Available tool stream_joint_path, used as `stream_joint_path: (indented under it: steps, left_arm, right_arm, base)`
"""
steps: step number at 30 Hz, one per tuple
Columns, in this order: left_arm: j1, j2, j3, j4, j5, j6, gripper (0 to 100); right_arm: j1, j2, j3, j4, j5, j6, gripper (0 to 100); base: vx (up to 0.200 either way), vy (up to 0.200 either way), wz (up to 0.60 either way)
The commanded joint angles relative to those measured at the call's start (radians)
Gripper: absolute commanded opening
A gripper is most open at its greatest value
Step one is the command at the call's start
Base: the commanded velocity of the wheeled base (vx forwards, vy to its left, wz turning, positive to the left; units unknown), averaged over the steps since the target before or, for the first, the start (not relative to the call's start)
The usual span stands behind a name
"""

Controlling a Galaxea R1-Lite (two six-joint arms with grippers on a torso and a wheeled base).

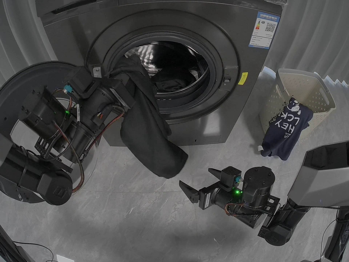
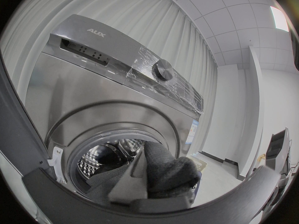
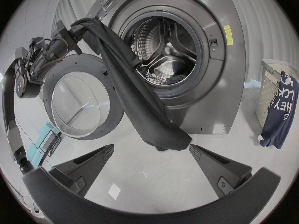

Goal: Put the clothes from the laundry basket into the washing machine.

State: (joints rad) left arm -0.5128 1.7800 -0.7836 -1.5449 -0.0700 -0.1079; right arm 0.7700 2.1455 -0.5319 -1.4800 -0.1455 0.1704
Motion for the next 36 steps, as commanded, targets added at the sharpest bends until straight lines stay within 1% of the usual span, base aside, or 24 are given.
stream_joint_path:
  steps: [1, 6, 13, 15, 19, 21, 22, 23, 30, 32, 36]
  left_arm:
    - [0.000, -0.010, -0.020, 0.000, 0.009, -0.001, 0]
    - [-0.001, -0.016, -0.017, 0.000, 0.009, -0.001, 0]
    - [-0.004, -0.030, -0.013, 0.000, 0.001, 0.000, 0]
    - [-0.016, -0.050, -0.008, 0.003, -0.002, 0.000, 0]
    - [-0.026, -0.063, -0.008, 0.003, -0.005, 0.000, 0]
    - [-0.026, -0.063, -0.008, 0.002, -0.005, 0.000, 0]
    - [-0.027, -0.063, -0.008, 0.000, -0.005, 0.000, 0]
    - [-0.027, -0.065, -0.008, 0.000, -0.005, 0.000, 0]
    - [-0.035, -0.079, 0.007, 0.000, -0.008, -0.001, 0]
    - [-0.038, -0.077, 0.014, 0.000, -0.010, 0.000, 0]
    - [-0.038, -0.077, 0.015, 0.000, -0.016, -0.001, 0]
  right_arm:
    - [-0.006, 0.019, 0.036, -0.002, -0.002, 0.003, 100]
    - [-0.009, 0.024, -0.017, -0.002, -0.002, 0.004, 100]
    - [-0.008, 0.028, -0.146, -0.002, -0.002, 0.001, 100]
    - [-0.012, 0.034, -0.177, -0.002, -0.002, 0.001, 100]
    - [-0.038, 0.051, -0.229, -0.002, -0.002, 0.000, 100]
    - [-0.040, 0.057, -0.244, -0.002, 0.000, 0.000, 100]
    - [-0.043, 0.070, -0.273, -0.002, 0.000, -0.002, 100]
    - [-0.044, 0.071, -0.275, -0.002, 0.000, -0.002, 100]
    - [-0.095, 0.122, -0.421, 0.000, -0.002, -0.003, 100]
    - [-0.110, 0.122, -0.444, 0.001, -0.002, -0.003, 100]
    - [-0.133, 0.119, -0.459, 0.003, 0.000, -0.003, 100]
  base:
    - [0.000, 0.000, 0.00]
    - [0.000, 0.000, 0.00]
    - [0.000, 0.000, 0.00]
    - [0.000, 0.000, 0.00]
    - [0.000, 0.000, 0.00]
    - [0.000, 0.000, 0.00]
    - [0.000, 0.000, 0.00]
    - [0.000, 0.000, 0.00]
    - [0.000, 0.000, 0.00]
    - [0.000, 0.000, 0.00]
    - [0.000, 0.000, 0.00]
